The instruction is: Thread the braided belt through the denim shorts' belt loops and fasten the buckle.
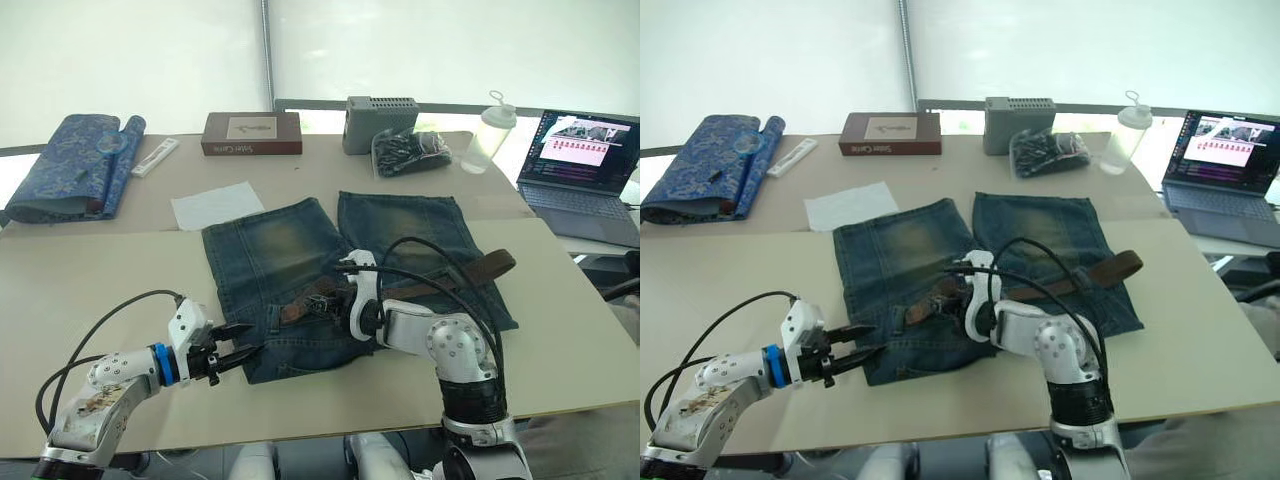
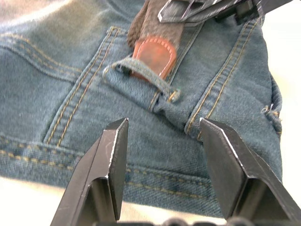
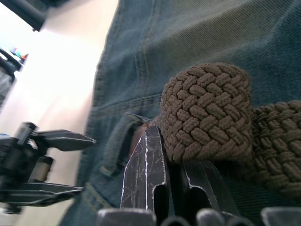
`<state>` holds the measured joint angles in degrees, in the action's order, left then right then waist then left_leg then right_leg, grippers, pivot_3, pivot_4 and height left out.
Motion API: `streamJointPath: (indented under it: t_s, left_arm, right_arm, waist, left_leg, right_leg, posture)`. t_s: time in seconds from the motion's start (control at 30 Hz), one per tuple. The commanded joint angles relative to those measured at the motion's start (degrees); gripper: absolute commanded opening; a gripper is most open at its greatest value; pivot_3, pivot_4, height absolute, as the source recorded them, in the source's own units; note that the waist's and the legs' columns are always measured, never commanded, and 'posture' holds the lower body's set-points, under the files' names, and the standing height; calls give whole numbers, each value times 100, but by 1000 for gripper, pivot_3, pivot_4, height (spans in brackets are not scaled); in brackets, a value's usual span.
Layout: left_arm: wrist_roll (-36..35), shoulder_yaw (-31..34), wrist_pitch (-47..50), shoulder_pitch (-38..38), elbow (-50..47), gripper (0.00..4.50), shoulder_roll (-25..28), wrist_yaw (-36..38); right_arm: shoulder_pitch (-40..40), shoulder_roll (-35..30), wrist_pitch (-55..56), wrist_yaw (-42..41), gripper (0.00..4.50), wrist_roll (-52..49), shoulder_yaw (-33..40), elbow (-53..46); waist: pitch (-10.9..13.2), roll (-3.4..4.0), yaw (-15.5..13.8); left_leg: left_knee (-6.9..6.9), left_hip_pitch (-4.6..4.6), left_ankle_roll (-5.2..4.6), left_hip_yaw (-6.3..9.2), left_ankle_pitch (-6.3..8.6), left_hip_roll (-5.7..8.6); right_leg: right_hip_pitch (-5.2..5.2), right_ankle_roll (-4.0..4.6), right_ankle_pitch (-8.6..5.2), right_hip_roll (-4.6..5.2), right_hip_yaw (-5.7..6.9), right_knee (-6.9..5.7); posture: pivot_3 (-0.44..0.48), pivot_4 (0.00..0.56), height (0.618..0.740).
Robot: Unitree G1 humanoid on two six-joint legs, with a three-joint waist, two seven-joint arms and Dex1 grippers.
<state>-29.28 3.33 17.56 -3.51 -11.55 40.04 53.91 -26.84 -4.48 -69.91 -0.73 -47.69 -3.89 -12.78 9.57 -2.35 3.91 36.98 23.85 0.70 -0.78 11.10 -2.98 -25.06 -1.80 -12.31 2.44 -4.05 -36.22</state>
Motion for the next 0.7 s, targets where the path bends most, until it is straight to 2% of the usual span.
streamJointPath:
  t_s: [0.03,0.2,0.33,0.43,0.5,0.57,0.7]
  left_arm:
    - [42,113,-83,-54,-168,2514,-21,15]
    - [65,128,-84,-94,-177,2514,-40,-30]
    - [69,143,-102,-143,-186,2514,-40,-42]
    - [77,144,-114,-156,-182,2514,-40,-46]
    - [86,136,-114,-164,-189,2514,-43,-55]
    - [101,125,-118,-177,-199,2514,-46,-60]
    - [116,138,-85,-189,-199,2514,-53,-72]
  right_arm:
    - [8,-125,12,-294,0,439,-532,272]
    - [-77,-203,168,-651,0,764,-761,357]
    - [-123,270,-133,-699,0,341,-127,403]
    - [-150,34,-20,-771,0,850,-484,426]
    - [-131,-268,226,-908,0,1286,-1048,418]
    - [-81,-261,324,-1031,0,1378,-1203,425]
    - [-89,362,72,-1261,0,743,-462,512]
  waist:
    - [-2,0,25]
    - [-4,-1,26]
    - [-9,-4,29]
    - [-9,-3,27]
    - [-10,-3,26]
    - [-11,-1,25]
    - [-13,-4,25]
  left_leg:
    - [-2,-1,0,0,0,-1]
    - [-9,-6,0,2,0,-6]
    - [-9,-7,0,1,0,-7]
    - [-9,-7,0,3,0,-9]
    - [-9,-7,0,2,0,-9]
    - [-9,-7,0,2,0,-8]
    - [-11,-9,0,3,0,-10]
  right_leg:
    - [0,-2,1,-1,0,0]
    - [0,-7,4,-9,1,-3]
    - [0,-7,4,-10,0,-4]
    - [-2,-4,3,-13,2,-7]
    - [-2,-4,3,-12,1,-6]
    - [-2,-3,2,-11,1,-5]
    - [-2,-2,1,-14,2,-8]
  posture:
    - [0,150,718]
    - [0,150,718]
    - [0,150,718]
    - [0,150,718]
    - [0,150,718]
    - [0,150,718]
    - [0,150,718]
